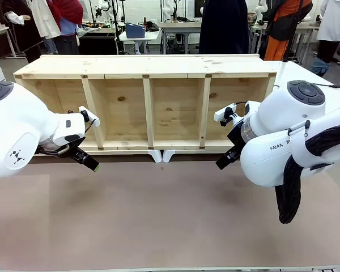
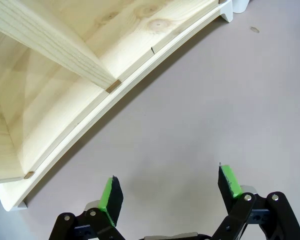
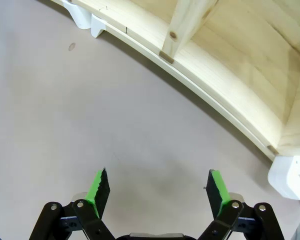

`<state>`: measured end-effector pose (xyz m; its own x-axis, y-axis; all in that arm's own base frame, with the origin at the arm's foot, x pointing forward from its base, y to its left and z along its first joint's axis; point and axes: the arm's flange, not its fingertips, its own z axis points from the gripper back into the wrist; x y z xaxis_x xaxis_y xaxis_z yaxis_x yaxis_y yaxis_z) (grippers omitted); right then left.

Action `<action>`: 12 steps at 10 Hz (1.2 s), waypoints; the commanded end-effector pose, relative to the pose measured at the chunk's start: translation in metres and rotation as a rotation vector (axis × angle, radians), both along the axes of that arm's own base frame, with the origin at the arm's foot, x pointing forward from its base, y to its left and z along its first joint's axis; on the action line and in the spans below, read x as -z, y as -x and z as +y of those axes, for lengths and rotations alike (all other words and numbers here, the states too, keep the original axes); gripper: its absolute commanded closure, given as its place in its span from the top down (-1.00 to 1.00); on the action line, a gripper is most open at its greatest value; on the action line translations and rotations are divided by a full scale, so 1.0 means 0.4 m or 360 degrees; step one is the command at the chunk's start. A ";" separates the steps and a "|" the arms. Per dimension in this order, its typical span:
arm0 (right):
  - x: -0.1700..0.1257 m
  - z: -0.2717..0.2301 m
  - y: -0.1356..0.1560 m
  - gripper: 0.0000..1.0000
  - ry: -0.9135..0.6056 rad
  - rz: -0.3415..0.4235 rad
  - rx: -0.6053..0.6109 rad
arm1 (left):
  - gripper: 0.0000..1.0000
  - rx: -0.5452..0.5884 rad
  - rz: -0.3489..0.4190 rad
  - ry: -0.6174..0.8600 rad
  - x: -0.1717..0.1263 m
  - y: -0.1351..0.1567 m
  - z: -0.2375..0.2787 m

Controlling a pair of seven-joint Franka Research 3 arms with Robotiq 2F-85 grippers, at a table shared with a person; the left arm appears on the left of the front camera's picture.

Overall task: Perform cable management.
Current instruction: When the cord part of the Power Cable appears at the lower middle area of the table and stops, grasp the cord part of the Power Cable.

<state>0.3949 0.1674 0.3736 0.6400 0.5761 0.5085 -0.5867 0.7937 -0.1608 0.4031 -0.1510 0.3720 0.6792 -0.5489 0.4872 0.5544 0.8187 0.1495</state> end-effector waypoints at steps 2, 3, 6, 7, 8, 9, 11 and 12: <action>-0.036 0.006 0.016 1.00 0.0077 -0.0031 0.0051 | 1.00 -0.0007 -0.0014 -0.0002 -0.022 0.029 0.019; -0.062 0.002 0.033 1.00 0.0106 -0.0040 0.0084 | 1.00 -0.0029 -0.0027 -0.0013 -0.036 0.051 0.027; -0.150 -0.018 0.093 1.00 0.0141 -0.0099 0.0144 | 1.00 -0.0055 -0.0093 -0.0047 -0.103 0.137 0.060; -0.179 -0.028 0.118 1.00 0.0157 -0.0126 0.0171 | 1.00 -0.0086 -0.0114 -0.0060 -0.121 0.171 0.072; -0.212 -0.038 0.142 1.00 0.0162 -0.0157 0.0202 | 1.00 -0.0108 -0.0137 -0.0069 -0.144 0.205 0.086; -0.244 -0.054 0.168 1.00 0.0175 -0.0186 0.0243 | 1.00 -0.0129 -0.0151 -0.0087 -0.166 0.238 0.103; -0.297 -0.091 0.218 1.00 0.0192 -0.0243 0.0301 | 1.00 -0.0160 -0.0209 -0.0121 -0.195 0.316 0.134; -0.316 -0.108 0.239 1.00 0.0193 -0.0266 0.0340 | 1.00 -0.0173 -0.0230 -0.0136 -0.209 0.346 0.150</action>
